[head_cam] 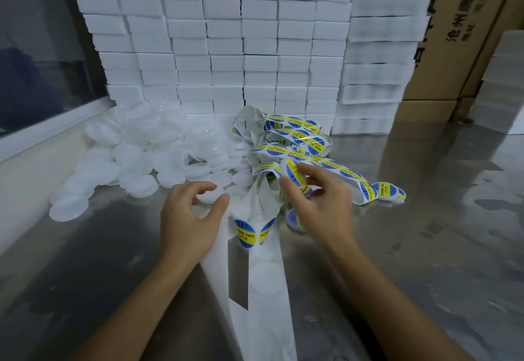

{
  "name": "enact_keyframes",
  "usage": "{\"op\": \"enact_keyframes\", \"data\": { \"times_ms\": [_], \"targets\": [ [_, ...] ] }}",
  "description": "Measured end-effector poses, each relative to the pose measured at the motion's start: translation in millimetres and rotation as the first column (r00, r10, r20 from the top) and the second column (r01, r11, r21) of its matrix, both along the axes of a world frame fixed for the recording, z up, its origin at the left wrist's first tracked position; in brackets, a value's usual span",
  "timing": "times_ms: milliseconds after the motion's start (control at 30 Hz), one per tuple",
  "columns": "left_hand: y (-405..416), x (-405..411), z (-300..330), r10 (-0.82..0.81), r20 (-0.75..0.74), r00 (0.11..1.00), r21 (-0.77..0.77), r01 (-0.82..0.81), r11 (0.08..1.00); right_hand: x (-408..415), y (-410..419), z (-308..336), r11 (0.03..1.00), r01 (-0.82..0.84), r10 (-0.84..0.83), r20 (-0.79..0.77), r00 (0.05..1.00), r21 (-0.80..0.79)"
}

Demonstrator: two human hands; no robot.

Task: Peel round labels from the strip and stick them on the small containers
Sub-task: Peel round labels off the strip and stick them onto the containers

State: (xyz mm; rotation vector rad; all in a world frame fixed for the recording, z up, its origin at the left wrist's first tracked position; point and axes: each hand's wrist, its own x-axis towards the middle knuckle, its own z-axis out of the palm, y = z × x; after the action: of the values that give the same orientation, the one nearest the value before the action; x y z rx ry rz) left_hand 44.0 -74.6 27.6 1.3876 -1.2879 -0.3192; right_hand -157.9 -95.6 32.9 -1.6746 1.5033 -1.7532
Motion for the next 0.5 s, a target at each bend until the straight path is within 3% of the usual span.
{"op": "enact_keyframes", "data": {
  "times_ms": [167,333,500],
  "targets": [
    [-3,0,-6,-0.026,-0.078,0.997,0.312,0.050,0.949,-61,-32,-5,0.955,0.298,-0.297,0.006,0.955,-0.015],
    [-4,4,-5,0.031,-0.073,0.997,0.359,-0.003,0.933,-94,-58,-20,0.854,0.520,-0.515,-0.096,0.852,0.037],
    [-4,5,-7,0.003,-0.154,0.988,0.321,0.047,0.946,-115,-75,-25,0.807,0.574,-0.526,-0.271,0.806,0.142]
  ]
}}
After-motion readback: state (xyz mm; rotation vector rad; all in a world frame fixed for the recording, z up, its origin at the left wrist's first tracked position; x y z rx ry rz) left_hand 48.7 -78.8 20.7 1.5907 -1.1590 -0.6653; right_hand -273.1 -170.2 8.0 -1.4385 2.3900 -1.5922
